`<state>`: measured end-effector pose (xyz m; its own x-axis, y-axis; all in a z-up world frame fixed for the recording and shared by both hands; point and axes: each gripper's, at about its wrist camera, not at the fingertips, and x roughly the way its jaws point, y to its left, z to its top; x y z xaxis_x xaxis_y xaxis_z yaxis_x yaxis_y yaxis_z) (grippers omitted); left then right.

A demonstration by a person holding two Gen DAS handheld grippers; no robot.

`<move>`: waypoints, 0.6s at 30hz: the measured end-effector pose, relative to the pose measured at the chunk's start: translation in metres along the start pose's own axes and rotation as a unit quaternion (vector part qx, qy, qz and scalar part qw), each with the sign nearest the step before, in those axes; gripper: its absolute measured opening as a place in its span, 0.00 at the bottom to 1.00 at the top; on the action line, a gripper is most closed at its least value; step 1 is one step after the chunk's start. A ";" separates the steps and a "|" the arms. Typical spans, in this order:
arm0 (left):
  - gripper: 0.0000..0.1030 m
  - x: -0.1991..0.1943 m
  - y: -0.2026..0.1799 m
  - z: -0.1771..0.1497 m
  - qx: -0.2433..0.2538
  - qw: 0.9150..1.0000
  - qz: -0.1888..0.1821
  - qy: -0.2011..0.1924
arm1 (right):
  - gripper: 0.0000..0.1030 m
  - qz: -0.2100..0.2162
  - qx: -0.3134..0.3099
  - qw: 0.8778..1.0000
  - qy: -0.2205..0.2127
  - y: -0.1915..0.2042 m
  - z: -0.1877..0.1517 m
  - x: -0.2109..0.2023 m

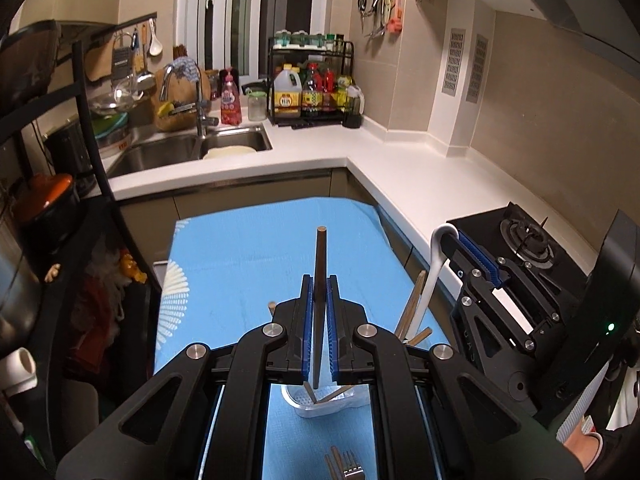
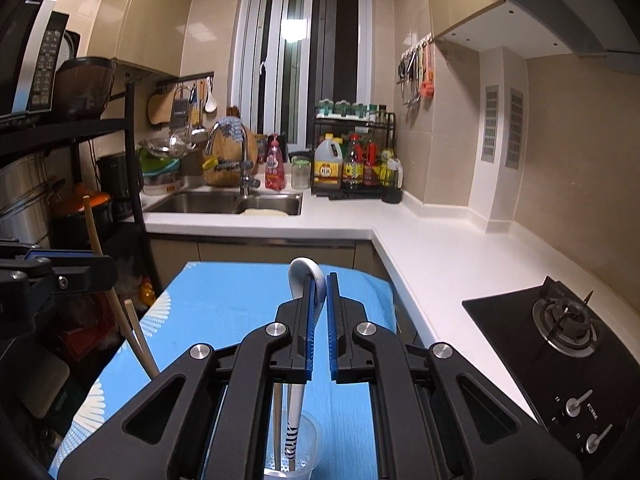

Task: Organize utensils
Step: 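Lower the spoon into the holder and open the right gripper while the left gripper releases its chopstick there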

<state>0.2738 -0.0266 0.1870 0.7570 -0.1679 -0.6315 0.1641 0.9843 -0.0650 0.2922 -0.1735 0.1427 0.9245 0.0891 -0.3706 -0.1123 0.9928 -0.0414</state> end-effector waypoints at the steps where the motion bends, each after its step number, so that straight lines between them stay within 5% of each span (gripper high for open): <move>1: 0.06 0.004 0.000 -0.001 -0.002 1.000 -0.002 0.005 | 0.05 0.000 -0.004 1.000 0.004 0.001 -0.002 0.002; 10: 0.06 0.029 -0.001 -0.013 -0.016 0.999 -0.007 0.036 | 0.06 0.006 -0.009 0.999 0.040 0.007 -0.014 0.012; 14: 0.08 0.030 -0.001 -0.014 -0.022 0.999 -0.003 0.040 | 0.13 0.016 0.012 0.998 0.061 0.005 -0.014 0.012; 18: 0.40 0.019 0.001 -0.013 -0.032 0.999 0.005 0.024 | 0.39 0.015 0.021 0.998 0.057 0.005 -0.011 0.000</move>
<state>0.2799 -0.0280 0.1652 0.7270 -0.1570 -0.6685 0.1146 0.9876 -0.1072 0.2878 -0.1697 0.1324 0.8733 0.1111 -0.4743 -0.1213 0.9926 0.0092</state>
